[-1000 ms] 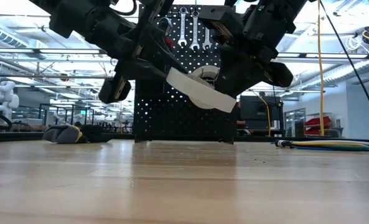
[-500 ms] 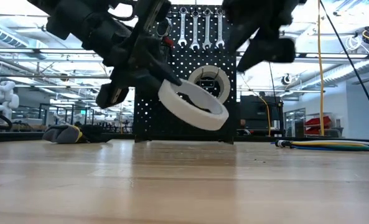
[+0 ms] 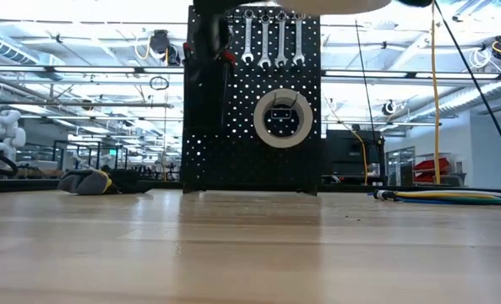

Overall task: Hang tools onto peg board
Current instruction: Hang the white tape on the peg board

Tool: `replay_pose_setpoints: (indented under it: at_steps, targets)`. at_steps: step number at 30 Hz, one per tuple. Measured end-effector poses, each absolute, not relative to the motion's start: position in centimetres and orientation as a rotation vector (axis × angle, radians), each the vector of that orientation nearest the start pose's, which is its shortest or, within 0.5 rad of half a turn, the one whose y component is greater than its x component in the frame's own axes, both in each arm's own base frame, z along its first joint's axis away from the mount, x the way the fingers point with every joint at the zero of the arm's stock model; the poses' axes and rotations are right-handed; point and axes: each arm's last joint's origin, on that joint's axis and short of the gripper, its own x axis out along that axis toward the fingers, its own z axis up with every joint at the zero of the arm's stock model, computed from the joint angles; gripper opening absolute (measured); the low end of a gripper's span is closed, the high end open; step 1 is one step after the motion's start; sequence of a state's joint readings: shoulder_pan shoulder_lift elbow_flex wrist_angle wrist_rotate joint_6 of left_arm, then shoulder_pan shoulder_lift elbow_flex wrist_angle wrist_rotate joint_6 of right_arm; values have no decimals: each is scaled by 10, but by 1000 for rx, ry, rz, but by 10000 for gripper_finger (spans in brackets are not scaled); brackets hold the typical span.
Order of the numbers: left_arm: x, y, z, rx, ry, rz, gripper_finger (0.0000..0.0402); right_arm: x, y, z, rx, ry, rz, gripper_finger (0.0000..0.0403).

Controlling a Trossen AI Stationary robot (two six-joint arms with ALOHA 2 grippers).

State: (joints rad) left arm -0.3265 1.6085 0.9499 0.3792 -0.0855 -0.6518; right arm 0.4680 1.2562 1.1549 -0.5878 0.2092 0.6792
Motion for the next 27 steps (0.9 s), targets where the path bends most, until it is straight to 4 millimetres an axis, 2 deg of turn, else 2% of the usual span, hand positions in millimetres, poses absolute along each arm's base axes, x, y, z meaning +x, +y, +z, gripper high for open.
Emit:
replay_pose_setpoints:
  at_steps: [3, 8, 12, 21, 27]
  targets:
    - [340, -111, 248, -536, 329, -148, 59, 227, 115, 336, 394, 662, 30, 187]
    - [343, -106, 252, -511, 379, -118, 59, 210, 115, 347, 338, 583, -30, 187]
    - [337, -103, 261, -450, 399, -67, 59, 198, 113, 350, 330, 577, -73, 187]
    - [307, -90, 306, -374, 285, 4, 59, 189, 113, 343, 319, 631, -124, 187]
    - [290, -82, 329, -319, 204, 51, 60, 186, 110, 327, 344, 573, -144, 187]
